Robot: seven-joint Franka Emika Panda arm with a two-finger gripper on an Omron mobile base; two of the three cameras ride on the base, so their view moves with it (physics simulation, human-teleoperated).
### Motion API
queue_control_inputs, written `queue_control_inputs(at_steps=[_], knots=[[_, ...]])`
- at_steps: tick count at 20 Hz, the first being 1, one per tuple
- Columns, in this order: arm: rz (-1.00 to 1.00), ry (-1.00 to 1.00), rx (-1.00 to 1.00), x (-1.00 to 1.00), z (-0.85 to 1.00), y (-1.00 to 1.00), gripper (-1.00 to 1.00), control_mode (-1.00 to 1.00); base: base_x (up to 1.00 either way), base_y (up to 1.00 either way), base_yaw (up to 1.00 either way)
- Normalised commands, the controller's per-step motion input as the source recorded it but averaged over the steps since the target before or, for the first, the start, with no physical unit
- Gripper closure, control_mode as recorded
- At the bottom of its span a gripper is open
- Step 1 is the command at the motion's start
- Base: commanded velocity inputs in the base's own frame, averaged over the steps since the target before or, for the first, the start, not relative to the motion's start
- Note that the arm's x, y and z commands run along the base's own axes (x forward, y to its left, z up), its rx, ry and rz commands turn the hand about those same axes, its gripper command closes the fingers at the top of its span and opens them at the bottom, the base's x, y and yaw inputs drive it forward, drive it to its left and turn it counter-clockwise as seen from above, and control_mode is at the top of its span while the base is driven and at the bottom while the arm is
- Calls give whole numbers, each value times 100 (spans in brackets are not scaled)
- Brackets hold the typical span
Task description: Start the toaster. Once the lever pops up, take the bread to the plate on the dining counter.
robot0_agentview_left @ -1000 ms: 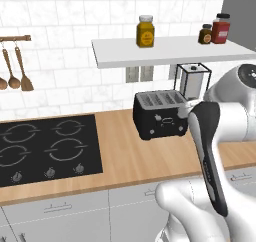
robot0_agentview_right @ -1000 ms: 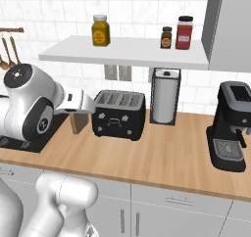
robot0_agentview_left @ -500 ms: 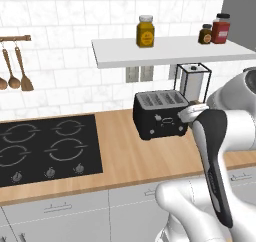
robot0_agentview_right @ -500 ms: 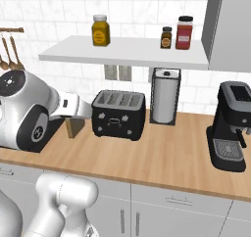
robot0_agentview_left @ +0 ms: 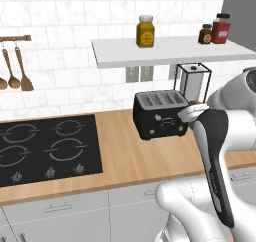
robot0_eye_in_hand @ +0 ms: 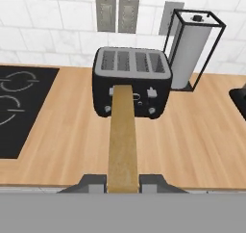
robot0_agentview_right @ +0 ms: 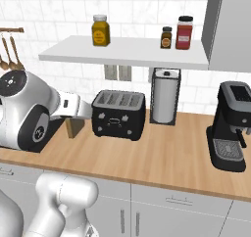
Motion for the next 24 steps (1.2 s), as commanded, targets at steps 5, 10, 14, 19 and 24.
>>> queue_control_inputs(at_steps=[5,10,14,19,24], knots=[[0,0,0,0,0,0,100,100,0,0,0],[0,0,0,0,0,0,100,100,-80,0,8],[0,0,0,0,0,0,100,100,-83,19,55],[0,0,0,0,0,0,100,100,-31,0,99],[0,0,0,0,0,0,100,100,-7,0,100]])
